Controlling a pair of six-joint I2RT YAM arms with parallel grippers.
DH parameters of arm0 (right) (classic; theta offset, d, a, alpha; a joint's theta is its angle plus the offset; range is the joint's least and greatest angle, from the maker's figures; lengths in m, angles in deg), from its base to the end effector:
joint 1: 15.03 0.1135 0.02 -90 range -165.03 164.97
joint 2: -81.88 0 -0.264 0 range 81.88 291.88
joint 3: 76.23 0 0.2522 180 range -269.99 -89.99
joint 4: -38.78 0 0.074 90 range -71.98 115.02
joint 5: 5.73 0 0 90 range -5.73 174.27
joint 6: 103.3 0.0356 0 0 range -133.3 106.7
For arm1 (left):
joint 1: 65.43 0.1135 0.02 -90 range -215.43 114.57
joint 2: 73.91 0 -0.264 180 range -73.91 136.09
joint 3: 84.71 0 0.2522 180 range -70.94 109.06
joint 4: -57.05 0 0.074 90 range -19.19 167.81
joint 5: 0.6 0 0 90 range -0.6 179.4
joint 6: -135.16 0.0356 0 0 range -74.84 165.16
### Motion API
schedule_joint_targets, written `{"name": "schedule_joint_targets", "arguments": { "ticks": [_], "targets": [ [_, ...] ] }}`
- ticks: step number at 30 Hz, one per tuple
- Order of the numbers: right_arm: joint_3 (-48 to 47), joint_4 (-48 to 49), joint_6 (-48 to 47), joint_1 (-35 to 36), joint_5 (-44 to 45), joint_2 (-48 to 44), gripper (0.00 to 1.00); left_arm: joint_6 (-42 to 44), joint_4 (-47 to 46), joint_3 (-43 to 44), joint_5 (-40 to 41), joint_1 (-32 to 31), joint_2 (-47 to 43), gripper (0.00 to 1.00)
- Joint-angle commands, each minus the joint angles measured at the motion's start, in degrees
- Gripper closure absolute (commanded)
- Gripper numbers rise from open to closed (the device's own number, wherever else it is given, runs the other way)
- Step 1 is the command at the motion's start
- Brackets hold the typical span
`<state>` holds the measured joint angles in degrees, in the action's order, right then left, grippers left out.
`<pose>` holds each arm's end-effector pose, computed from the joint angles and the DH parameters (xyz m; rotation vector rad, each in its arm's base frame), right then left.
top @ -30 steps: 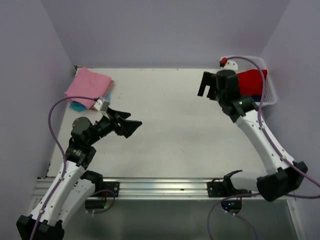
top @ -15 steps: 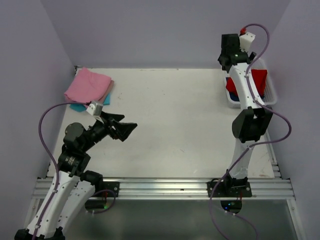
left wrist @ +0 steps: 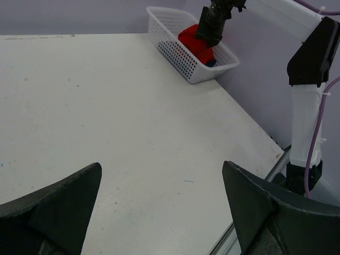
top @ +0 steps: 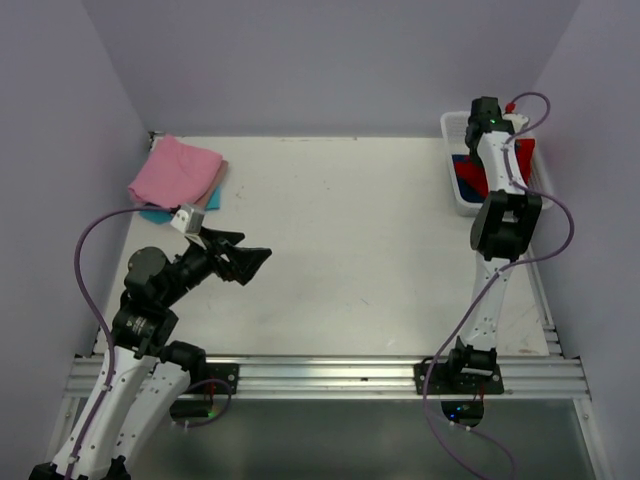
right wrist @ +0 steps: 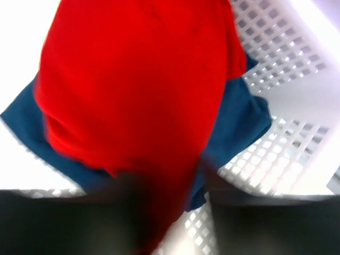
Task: Fold and stack the t-shirts
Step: Grab crumpled tshirt from bin with the right arm
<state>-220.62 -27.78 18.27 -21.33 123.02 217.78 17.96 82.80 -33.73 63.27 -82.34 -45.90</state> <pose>0.5073 -0.0784 0.2481 0.9990 2.1739 -0.6679 0.1150 -0.0513 0.3308 0.2168 1.6878 -0.9517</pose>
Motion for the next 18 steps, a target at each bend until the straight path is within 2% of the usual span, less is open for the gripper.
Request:
{"name": "schedule_joint_targets", "arguments": {
  "ticks": [1, 4, 6, 7, 10, 11, 14, 16, 18],
  "targets": [
    [-0.26, 1.11, 1.65, -2.39, -3.84, -2.65, 1.00, 0.75, -0.12, 1.90, 0.55, -0.14, -0.24, 0.00],
    [5.87, 5.31, 1.22, -3.19, -8.39, -6.93, 1.00, 0.05, -1.18, 1.72, 0.20, -0.14, 0.03, 0.00],
    [10.55, 12.34, 0.42, -3.19, -11.39, -10.98, 1.00, -0.22, -1.70, 1.55, -0.23, -0.06, 0.47, 0.00],
    [16.14, 15.32, 0.16, -3.19, -14.89, -15.70, 1.00, -0.39, -1.88, 1.46, -0.41, -0.06, 0.55, 0.00],
    [25.03, 25.70, 0.86, -3.19, -19.47, -22.93, 1.00, -1.18, -3.28, 0.67, -1.03, -0.06, 0.73, 0.00],
    [27.42, 31.12, 0.95, -3.10, -23.23, -28.09, 1.00, -1.36, -4.07, 0.50, -1.12, -0.14, 0.73, 0.00],
    [34.99, 38.70, 0.86, -2.66, -30.97, -36.63, 1.00, -1.63, -4.95, -0.47, -1.03, -0.06, 0.73, 0.00],
    [38.51, 40.13, 1.65, -2.22, -34.16, -40.43, 1.00, -1.63, -4.87, -1.00, -0.59, -0.06, 0.73, 0.00],
    [41.40, 43.65, 1.91, -1.87, -41.78, -44.99, 1.00, -1.63, -5.04, -1.44, -0.41, -0.14, 0.99, 0.00]
  ]
}}
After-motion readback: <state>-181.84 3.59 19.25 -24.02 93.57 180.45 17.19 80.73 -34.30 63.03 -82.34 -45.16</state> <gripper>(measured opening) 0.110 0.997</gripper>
